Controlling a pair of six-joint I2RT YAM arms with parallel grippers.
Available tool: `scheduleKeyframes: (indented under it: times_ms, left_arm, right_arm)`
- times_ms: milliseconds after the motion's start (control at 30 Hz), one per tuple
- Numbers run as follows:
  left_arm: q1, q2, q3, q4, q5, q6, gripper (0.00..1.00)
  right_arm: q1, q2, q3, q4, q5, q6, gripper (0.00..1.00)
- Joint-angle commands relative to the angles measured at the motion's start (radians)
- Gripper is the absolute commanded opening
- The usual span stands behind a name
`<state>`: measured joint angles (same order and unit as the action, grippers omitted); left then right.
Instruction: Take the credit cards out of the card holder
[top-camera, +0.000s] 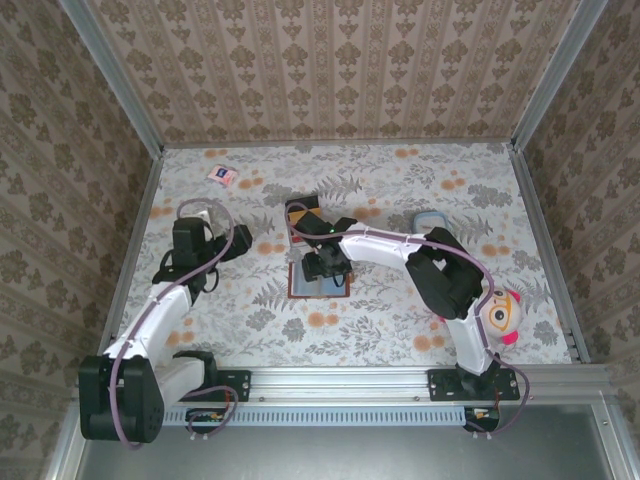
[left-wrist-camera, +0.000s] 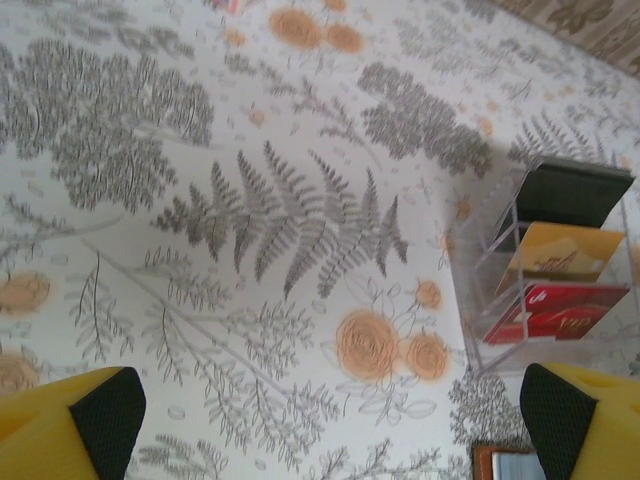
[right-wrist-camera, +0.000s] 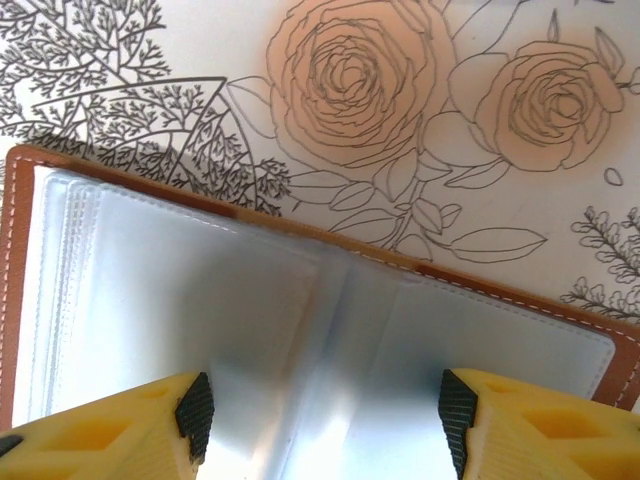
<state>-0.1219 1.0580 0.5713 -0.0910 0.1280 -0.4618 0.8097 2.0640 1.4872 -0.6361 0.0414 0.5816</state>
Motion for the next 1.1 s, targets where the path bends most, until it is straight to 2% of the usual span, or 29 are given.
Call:
scheduleKeyframes:
  times_ms: [0, 133, 300, 400, 533, 667, 900, 967, 1067]
  left_arm:
    - [0.007, 0.001, 0.044, -0.124, 0.031, -0.073, 1.00]
    - [0.000, 0.036, 0.108, -0.245, 0.164, -0.063, 0.98]
    - [-0.059, 0.066, 0.134, -0.301, 0.194, -0.057, 0.95]
    - [-0.094, 0.085, 0.120, -0.265, 0.235, -0.094, 0.85]
    - [-0.143, 0.129, 0.089, -0.167, 0.322, -0.175, 0.66]
    - [-0.202, 0.192, 0.073, -0.079, 0.403, -0.214, 0.53]
    - [-0.311, 0.290, 0.077, 0.021, 0.417, -0.262, 0.37]
    - [-0.328, 0.322, 0.082, 0.024, 0.398, -0.268, 0.28]
    - [-0.343, 0.364, 0.099, 0.006, 0.361, -0.267, 0.24]
  right_arm:
    - [-0.021, 0.037, -0.017, -0.052, 0.003, -0.021, 0.63]
    - [-0.032, 0.025, -0.056, -0.025, -0.007, -0.030, 0.58]
    - [-0.042, 0.021, -0.071, -0.009, -0.025, -0.032, 0.54]
    - [-0.044, 0.016, -0.083, 0.008, -0.045, -0.037, 0.50]
    - [-0.050, -0.001, -0.113, 0.047, -0.084, -0.042, 0.49]
    - [-0.057, -0.015, -0.128, 0.068, -0.099, -0.042, 0.48]
    - [-0.065, -0.025, -0.136, 0.082, -0.111, -0.042, 0.46]
    - [-0.066, -0.026, -0.140, 0.088, -0.113, -0.039, 0.45]
    - [-0.068, -0.026, -0.142, 0.090, -0.118, -0.037, 0.44]
